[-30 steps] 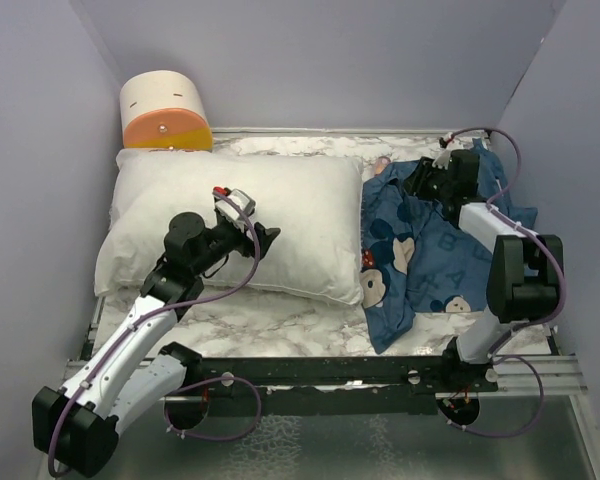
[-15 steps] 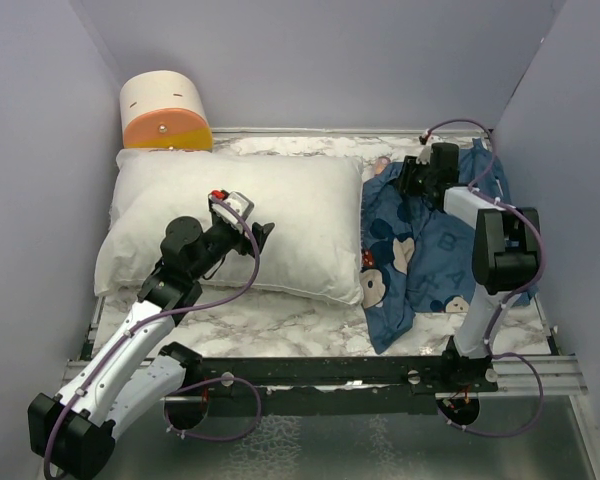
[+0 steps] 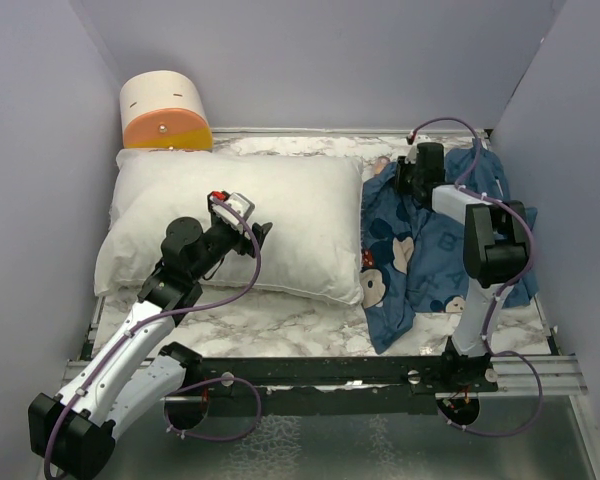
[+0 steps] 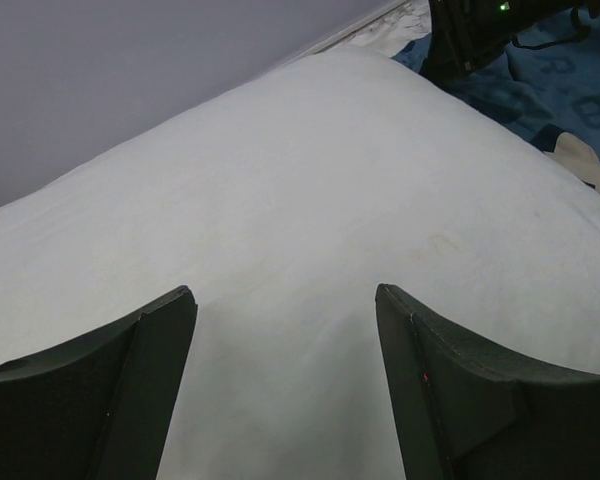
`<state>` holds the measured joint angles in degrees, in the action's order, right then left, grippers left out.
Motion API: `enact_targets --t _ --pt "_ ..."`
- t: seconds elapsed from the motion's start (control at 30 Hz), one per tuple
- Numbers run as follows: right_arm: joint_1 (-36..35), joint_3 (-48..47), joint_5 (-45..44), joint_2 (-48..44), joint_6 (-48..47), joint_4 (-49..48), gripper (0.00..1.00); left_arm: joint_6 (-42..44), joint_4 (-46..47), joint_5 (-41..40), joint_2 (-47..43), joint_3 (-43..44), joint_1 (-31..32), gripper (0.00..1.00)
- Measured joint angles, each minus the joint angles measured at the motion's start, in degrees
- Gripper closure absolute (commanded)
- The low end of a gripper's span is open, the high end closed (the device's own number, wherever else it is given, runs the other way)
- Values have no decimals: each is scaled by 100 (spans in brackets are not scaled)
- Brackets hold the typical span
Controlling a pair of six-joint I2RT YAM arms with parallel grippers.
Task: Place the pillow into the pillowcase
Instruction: Adjust the pillowcase at the center of the board.
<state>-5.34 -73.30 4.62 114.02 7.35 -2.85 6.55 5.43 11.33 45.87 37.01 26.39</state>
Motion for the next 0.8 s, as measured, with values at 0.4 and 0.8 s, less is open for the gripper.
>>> enact_targets --t 0.4,0.8 --pt "-256 -63 -98 -192 -92 -234 96 79 2 2 -2 -52 0 25" --pt "-686 -1357 -96 -74 -190 -144 95 125 11 11 -79 -114 0 25"
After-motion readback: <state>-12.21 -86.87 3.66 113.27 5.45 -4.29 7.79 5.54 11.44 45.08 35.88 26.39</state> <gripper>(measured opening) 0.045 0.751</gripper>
